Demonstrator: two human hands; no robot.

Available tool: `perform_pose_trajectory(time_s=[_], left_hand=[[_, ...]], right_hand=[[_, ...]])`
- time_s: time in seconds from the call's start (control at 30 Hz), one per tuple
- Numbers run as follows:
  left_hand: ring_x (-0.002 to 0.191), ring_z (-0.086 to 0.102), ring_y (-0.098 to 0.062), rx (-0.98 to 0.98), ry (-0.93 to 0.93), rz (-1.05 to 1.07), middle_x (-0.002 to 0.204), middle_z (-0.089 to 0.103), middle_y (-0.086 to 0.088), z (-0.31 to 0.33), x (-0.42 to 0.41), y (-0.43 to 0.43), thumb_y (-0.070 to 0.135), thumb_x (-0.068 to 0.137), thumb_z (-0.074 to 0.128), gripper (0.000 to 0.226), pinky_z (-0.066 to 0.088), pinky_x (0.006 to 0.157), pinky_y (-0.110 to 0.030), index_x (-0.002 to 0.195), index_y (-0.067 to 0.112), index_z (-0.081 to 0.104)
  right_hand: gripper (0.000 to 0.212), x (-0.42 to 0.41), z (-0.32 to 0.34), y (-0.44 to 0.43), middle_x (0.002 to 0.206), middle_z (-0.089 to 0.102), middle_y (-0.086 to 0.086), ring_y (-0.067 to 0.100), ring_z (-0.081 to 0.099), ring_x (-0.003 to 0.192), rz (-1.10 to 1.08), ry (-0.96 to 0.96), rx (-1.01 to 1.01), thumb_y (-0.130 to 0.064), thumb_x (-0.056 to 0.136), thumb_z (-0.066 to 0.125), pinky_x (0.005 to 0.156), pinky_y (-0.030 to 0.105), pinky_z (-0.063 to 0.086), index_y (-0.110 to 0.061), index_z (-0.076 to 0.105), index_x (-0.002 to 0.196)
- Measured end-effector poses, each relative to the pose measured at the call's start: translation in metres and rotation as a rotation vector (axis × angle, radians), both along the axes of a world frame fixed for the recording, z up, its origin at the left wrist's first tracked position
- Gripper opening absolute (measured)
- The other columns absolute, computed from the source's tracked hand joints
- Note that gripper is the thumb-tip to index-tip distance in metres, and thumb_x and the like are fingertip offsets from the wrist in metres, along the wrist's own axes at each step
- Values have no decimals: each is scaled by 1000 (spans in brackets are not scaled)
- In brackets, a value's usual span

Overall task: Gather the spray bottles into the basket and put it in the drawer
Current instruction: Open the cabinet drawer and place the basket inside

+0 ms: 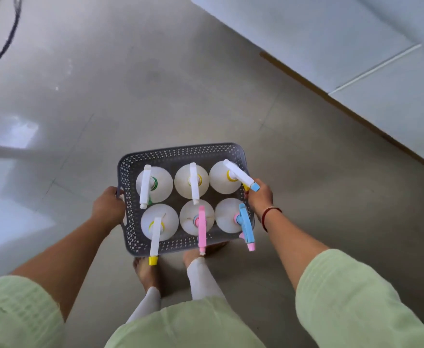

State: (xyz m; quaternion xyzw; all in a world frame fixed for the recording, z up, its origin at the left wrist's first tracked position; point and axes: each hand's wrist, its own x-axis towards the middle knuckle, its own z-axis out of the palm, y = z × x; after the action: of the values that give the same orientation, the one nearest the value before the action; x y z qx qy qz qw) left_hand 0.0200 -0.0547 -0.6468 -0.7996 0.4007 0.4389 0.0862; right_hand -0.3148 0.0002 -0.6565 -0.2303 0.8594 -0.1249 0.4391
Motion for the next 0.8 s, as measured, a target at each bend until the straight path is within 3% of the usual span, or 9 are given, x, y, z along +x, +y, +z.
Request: perform_pose_trajectory(time_s=[0.07,0.13,0.23,0.67,0.8], left_hand=[[108,61,-43,10,8,-63,116,62,-27,4,-38,-12,4,93,39,35,53,93,-53,124,7,54],[109,60,-44,14,18,-141,116,62,-28,9,-77,-25,3,93,39,35,52,94,-53,124,4,54],[108,61,-45,-12,28,-264,115,63,-30,16,-131,-45,3,95,38,33,52,93,-53,123,2,55],[110,60,-46,-34,63,-685,117,62,-31,15,-299,-113,5,96,40,31,52,92,-52,125,1,53],[107,62,-44,-10,88,-806,115,65,-30,9,-342,-134,5,96,40,31,52,92,-50,123,1,55]], right_hand=[[29,-33,8,9,68,49,-3,19,47,79,-61,24,6,-4,90,45,69,26,35,-23,51,69],[23,-65,16,19,78,55,3,19,49,82,-121,42,10,-5,92,43,71,25,35,-14,63,86],[28,-104,28,33,93,59,12,21,51,84,-216,88,-17,-3,94,39,72,26,37,-5,61,110],[25,-190,32,86,90,53,4,19,50,82,-602,140,-6,-3,93,41,70,23,35,-2,61,108],[25,-196,25,95,88,58,8,23,56,82,-786,126,24,0,89,45,71,29,43,-4,63,106]])
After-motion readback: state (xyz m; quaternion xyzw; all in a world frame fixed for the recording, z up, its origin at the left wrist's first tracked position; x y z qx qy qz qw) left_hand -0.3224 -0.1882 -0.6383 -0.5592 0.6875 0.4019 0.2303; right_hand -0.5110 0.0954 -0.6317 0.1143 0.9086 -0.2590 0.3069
